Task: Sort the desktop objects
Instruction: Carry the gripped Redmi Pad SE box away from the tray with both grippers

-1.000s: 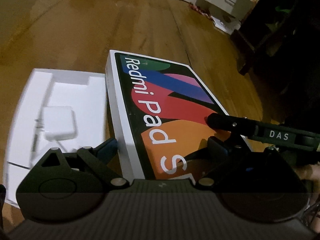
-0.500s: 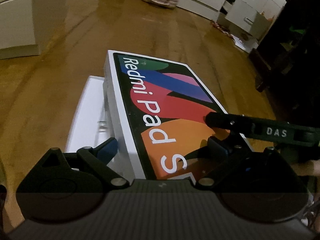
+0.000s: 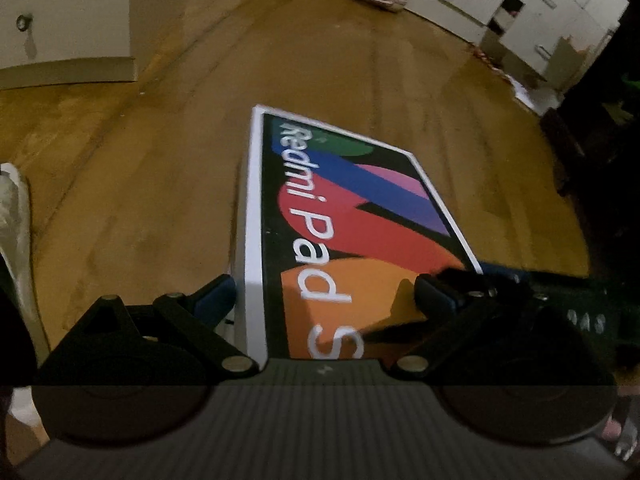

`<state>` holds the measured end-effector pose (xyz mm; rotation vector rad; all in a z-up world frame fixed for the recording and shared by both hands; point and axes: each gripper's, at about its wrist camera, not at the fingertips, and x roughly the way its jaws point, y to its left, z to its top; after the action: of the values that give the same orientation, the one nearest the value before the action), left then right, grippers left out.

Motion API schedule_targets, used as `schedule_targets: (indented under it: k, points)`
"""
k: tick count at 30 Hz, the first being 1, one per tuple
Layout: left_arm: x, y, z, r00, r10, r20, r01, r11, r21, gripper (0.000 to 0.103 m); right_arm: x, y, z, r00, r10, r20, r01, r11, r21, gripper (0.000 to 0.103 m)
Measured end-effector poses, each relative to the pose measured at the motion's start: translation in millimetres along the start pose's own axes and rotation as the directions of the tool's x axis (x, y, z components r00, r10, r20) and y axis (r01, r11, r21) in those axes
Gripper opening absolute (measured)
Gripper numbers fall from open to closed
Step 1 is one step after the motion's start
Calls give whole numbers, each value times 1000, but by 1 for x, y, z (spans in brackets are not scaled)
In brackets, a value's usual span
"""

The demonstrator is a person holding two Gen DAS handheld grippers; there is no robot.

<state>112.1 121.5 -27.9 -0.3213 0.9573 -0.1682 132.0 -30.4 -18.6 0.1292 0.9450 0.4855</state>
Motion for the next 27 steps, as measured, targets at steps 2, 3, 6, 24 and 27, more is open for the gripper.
schedule_targets:
  k: [2, 3, 6, 24, 27]
  points:
    - [5, 5, 2, 1000, 11, -11, -11, 1000, -3, 97, 10, 3, -4, 1000, -3, -20, 3, 1000, 3, 69]
    - [7, 7, 2, 1000, 17, -16, -17, 1000, -2, 97, 15, 4, -5, 1000, -6, -31, 6, 1000, 7, 69]
    - [14, 13, 1, 999, 26, -34, -27, 999, -19, 97, 25, 5, -8, 998, -14, -62, 15, 1000, 8, 69]
    - [35, 6, 1, 997, 71, -28, -72, 997, -8, 97, 20, 9, -22, 995, -85, -49, 87, 996, 23, 67]
    - [36, 6, -2, 997, 74, -34, -75, 997, -31, 99, 18, 4, -23, 997, -75, -25, 76, 996, 55, 67]
